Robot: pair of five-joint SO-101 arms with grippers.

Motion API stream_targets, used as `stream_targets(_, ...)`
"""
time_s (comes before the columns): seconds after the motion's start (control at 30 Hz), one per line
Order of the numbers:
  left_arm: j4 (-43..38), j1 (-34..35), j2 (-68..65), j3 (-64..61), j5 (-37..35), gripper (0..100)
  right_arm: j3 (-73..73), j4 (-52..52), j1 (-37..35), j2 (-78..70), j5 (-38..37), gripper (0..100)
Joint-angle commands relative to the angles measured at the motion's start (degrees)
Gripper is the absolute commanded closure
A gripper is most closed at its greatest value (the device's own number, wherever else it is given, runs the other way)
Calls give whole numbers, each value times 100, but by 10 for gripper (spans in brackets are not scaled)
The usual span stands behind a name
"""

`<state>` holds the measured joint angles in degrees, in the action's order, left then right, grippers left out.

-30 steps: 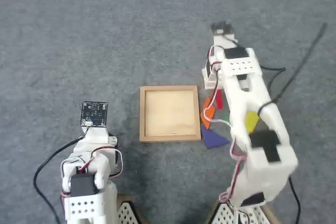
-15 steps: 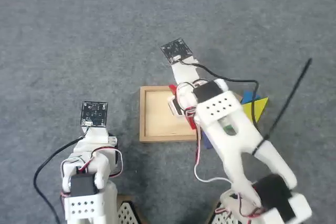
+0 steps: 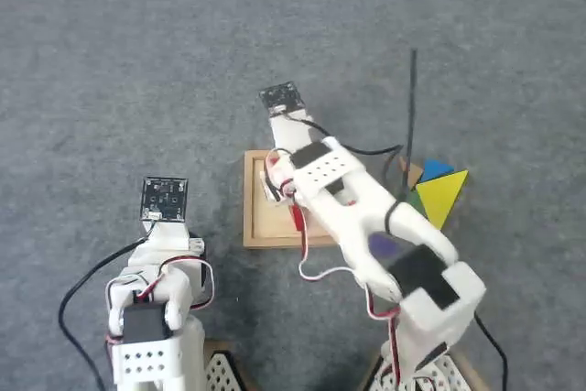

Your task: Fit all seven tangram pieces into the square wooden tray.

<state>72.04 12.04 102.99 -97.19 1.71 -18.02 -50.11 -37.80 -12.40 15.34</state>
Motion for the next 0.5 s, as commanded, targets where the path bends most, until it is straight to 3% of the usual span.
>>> stream_targets(0.0,18,9,105,75,-97,982,624,75,-31,-40,378,992)
stream_targets(0.17,18,9,105,75,-97,982,782,75,-242,-127,914,969)
stream_targets(0.37,18,9,105,75,-97,982,782,-92,-611,-127,967,738)
stream_targets(0.47,18,9,105,75,-97,982,782,-110,-488,-84,941,677)
